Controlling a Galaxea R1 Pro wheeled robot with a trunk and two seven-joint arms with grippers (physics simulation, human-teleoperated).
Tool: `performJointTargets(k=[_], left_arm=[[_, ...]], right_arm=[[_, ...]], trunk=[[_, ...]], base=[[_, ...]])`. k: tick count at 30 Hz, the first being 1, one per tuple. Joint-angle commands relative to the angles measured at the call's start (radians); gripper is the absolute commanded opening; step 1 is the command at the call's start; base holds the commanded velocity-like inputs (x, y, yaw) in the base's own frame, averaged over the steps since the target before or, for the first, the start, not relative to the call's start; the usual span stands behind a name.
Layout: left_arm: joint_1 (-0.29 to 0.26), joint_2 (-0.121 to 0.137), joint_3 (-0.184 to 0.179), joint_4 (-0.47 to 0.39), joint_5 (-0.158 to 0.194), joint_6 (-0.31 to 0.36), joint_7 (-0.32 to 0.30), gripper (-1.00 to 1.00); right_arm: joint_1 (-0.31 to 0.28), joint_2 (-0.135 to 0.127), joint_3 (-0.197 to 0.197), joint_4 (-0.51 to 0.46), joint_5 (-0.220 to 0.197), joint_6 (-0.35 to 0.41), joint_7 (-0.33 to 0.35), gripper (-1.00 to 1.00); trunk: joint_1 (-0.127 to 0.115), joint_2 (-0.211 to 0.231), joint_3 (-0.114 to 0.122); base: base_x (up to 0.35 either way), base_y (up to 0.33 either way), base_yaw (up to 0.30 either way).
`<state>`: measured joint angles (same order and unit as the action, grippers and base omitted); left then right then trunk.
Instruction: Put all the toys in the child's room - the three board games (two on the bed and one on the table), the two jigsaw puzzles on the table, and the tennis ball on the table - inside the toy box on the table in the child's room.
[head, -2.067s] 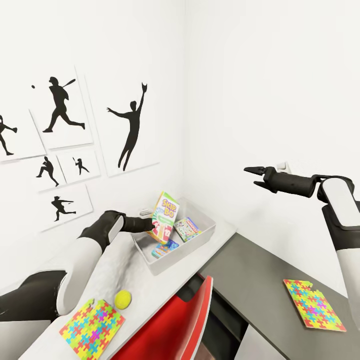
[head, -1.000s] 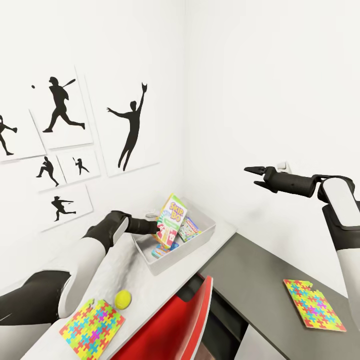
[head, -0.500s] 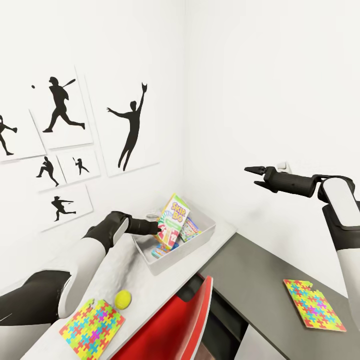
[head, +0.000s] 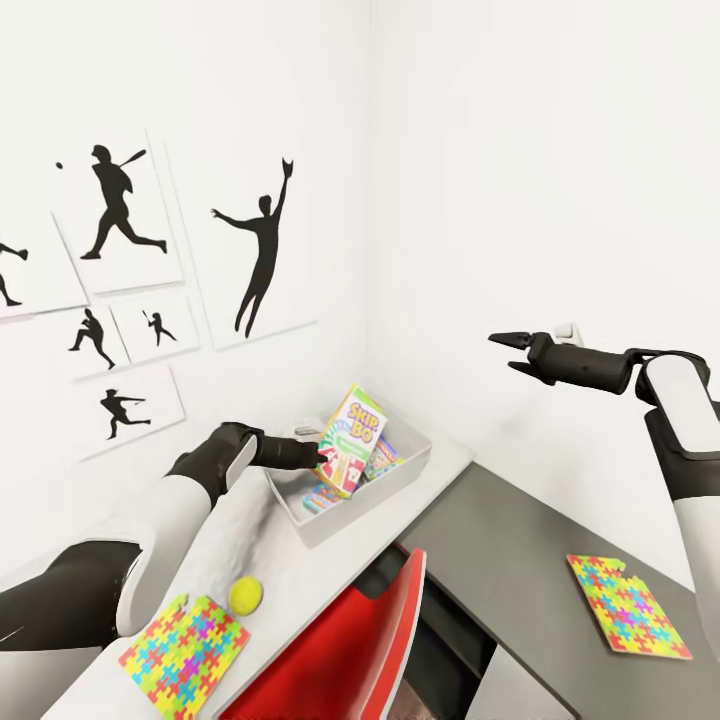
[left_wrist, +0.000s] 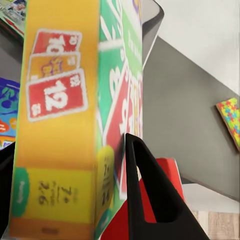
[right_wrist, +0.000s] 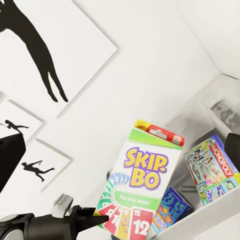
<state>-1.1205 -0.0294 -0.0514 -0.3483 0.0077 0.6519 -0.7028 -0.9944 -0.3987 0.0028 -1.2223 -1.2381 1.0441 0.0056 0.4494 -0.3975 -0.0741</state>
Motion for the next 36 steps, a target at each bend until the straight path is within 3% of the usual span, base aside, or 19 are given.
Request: performJointTargets(k=[1,12,20,32,36], left_arm=[[-0.001,0.000,-0.002,-0.002,0.001,0.006,-0.003,-1.00],[-0.002,0.005,0.003,-0.018,0.009,0.007,-0.008,-1.00],[-0.004,0.013,0.055,-0.088,0.068,0.037,-0.008,-1.00],[-0.005,0.014,0.067,-0.136,0.081,0.100,0.009,-1.00],[-0.005,0.014,0.102,-0.133,0.080,0.118,0.016,-1.00]], right_arm=[[-0.001,0.000,0.001,0.000,0.000,0.003,0.001,1.00],[-0.001,-0.002,0.003,0.000,0.000,0.003,0.001,1.00],[-0.001,-0.002,0.003,0.000,0.000,0.003,0.001,1.00],[-0.001,-0.002,0.004,-0.002,0.000,0.003,0.001,1.00],[-0.001,-0.002,0.002,-0.022,0.000,0.003,0.001,1.00]], trunk=[[0.001,-0.002,-0.004],[0.001,-0.002,-0.022],[0.001,-0.002,-0.035],[0.001,-0.002,-0.055],[0.001,-0.002,-0.061]], base=[[0.000,0.000,0.000],[0.000,0.000,0.000],[0.000,0.000,0.000],[0.000,0.000,0.000],[0.000,0.000,0.000]])
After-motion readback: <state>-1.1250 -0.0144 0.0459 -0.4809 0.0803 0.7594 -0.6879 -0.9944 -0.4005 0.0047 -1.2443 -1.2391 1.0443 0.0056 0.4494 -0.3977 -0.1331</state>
